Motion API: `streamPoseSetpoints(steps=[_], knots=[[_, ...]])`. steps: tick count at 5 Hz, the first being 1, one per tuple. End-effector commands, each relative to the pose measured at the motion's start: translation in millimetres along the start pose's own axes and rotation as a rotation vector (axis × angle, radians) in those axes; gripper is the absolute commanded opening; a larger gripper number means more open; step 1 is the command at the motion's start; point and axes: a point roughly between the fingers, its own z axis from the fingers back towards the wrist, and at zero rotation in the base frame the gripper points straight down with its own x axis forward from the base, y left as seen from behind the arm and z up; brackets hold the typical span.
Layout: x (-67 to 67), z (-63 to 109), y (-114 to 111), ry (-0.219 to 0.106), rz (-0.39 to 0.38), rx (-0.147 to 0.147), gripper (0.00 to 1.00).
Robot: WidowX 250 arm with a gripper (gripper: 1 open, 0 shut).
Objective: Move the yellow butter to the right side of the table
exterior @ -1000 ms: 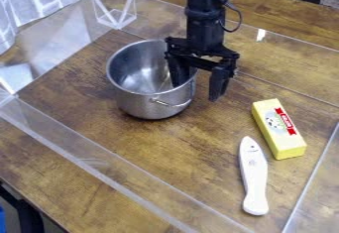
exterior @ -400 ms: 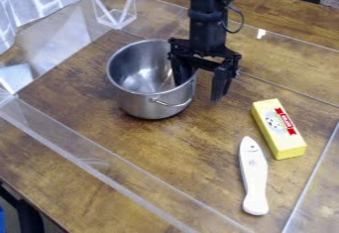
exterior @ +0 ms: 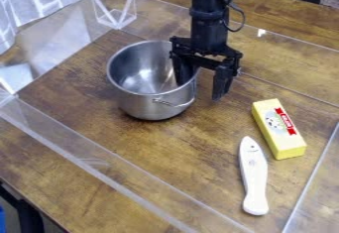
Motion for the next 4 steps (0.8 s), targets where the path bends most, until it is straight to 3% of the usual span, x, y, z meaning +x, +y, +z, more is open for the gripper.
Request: streamPoseSetpoints(steps=[1, 4], knots=[[5.4, 16.2, 10.4, -0.05, 0.02, 0.002, 1.0], [5.7, 20.8, 13.6, -0.049, 0.018, 0.017, 1.0]])
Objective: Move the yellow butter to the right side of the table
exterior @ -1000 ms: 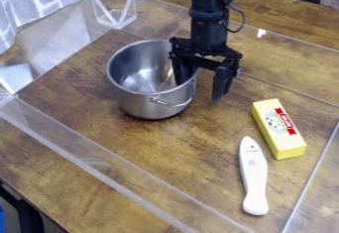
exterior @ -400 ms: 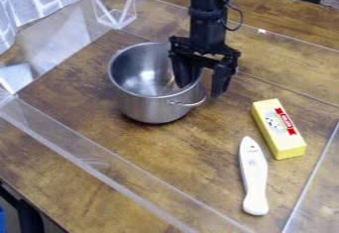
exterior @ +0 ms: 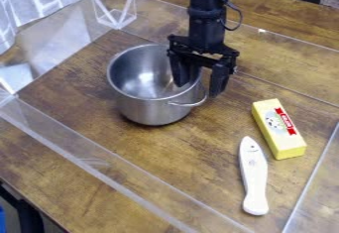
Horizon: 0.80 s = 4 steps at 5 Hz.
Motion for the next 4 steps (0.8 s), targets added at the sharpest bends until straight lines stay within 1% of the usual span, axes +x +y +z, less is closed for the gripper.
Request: streamPoseSetpoints(steps=[1, 2, 3, 4], knots=[[5.0, 23.9, 7.5, -0.067, 0.014, 0.004, 1.0], [5.2, 22.1, 7.3, -0.064, 0.014, -0.009, 1.0], [5.2, 20.5, 7.2, -0.062, 0.015, -0.018, 0.0], [4.7, 23.6, 1.6, -0.057, -0.003, -0.022, 1.0]])
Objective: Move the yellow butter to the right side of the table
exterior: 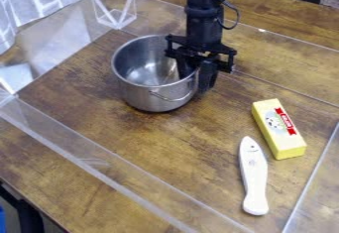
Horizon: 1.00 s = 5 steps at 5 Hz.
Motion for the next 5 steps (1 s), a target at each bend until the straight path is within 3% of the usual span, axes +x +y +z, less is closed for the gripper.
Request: streamPoseSetpoints(steps=[1, 3, 5], knots=[[4.2, 21.3, -2.7, -0.047, -0.002, -0.017, 1.0], [-1.4, 23.5, -11.2, -0.028, -0.002, -0.056, 1.0], [-8.0, 24.6, -16.8, -0.002, 0.002, -0.076, 1.0]])
